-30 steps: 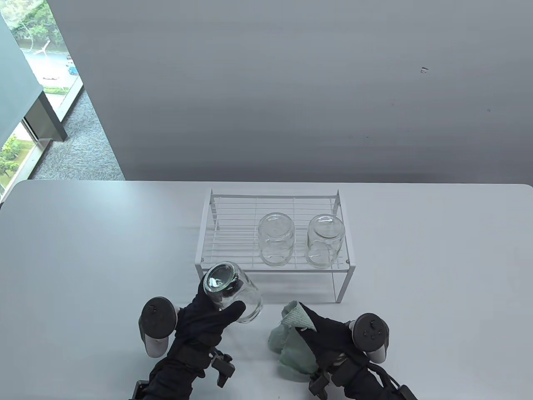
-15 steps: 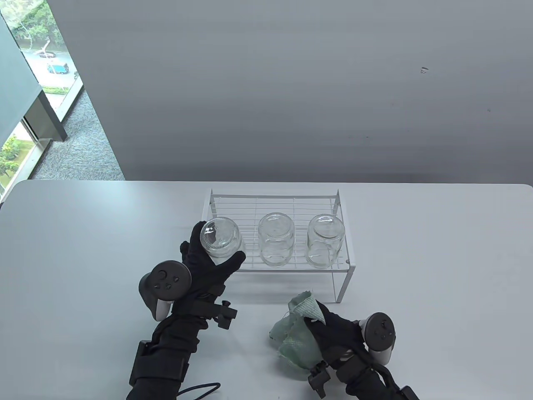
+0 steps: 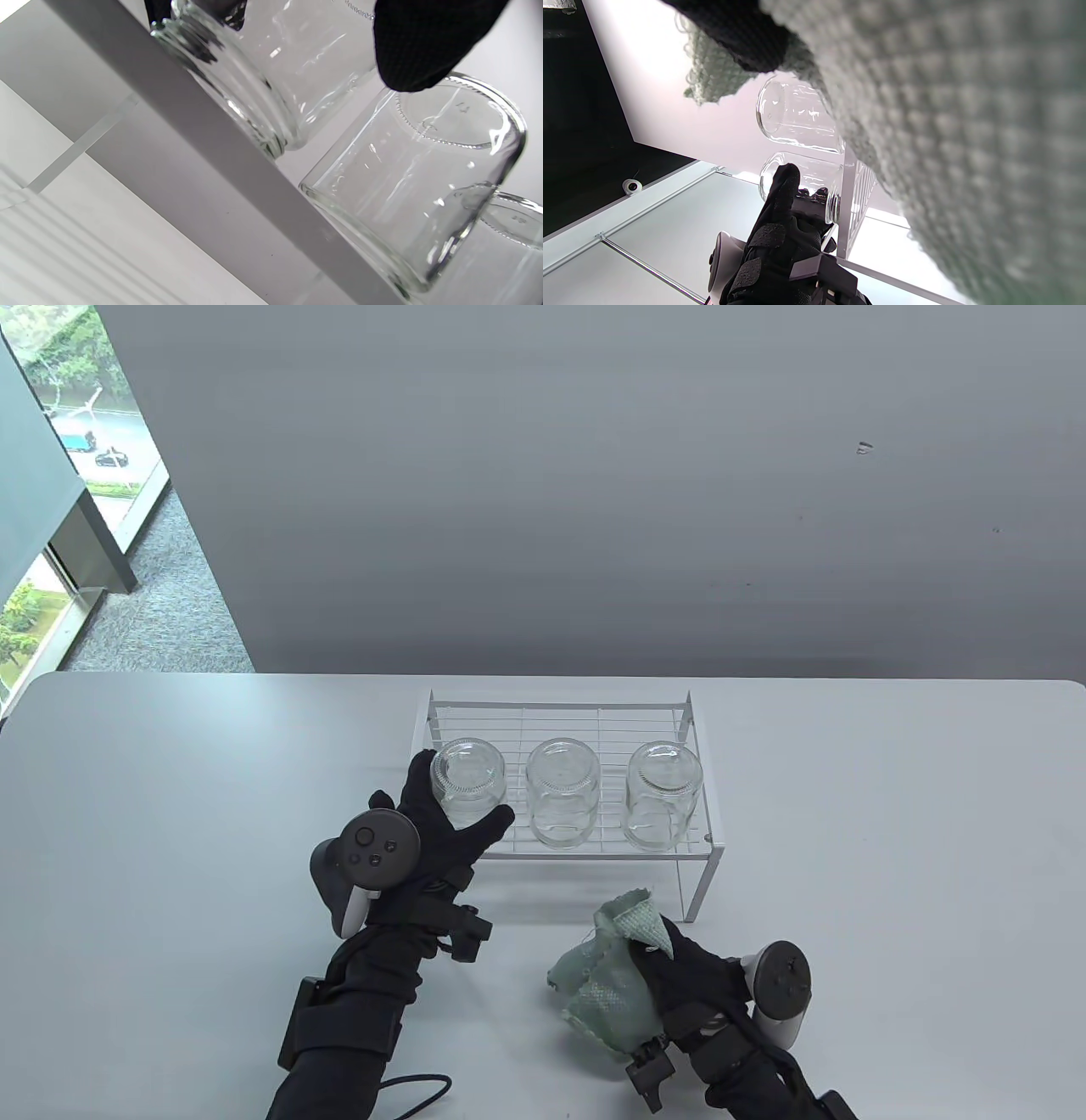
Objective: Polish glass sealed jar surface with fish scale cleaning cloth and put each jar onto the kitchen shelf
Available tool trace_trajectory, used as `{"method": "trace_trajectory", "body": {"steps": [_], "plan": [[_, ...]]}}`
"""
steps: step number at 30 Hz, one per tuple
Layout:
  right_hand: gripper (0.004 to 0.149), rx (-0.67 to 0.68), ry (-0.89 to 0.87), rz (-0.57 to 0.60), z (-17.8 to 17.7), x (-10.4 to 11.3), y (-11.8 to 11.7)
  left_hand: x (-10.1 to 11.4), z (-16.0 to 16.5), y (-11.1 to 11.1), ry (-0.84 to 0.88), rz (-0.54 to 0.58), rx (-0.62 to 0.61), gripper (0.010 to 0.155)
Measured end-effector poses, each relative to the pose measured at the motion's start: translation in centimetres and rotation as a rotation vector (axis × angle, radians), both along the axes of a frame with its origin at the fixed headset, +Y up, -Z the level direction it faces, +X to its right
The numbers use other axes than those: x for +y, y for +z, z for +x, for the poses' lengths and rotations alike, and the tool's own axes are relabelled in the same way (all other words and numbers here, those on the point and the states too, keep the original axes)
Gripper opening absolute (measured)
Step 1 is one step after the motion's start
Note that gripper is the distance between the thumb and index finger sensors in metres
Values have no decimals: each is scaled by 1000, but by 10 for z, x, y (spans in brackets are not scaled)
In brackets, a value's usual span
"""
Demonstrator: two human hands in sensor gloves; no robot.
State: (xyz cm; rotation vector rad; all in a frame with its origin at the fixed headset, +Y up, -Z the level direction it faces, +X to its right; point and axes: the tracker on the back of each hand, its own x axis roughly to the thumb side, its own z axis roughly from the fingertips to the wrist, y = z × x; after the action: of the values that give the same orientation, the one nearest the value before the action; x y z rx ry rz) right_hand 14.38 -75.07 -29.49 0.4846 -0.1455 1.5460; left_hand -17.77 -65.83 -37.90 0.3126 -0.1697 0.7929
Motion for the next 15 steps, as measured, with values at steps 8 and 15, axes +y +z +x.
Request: {"method": "trace_trajectory", "body": {"steps": [8, 15], "plan": [[55, 1, -4, -4, 0, 0, 0, -1, 3, -2, -27, -20, 16, 108], [56, 6, -7, -6, 0, 0, 0, -1, 4, -2, -32, -23, 15, 107]]}}
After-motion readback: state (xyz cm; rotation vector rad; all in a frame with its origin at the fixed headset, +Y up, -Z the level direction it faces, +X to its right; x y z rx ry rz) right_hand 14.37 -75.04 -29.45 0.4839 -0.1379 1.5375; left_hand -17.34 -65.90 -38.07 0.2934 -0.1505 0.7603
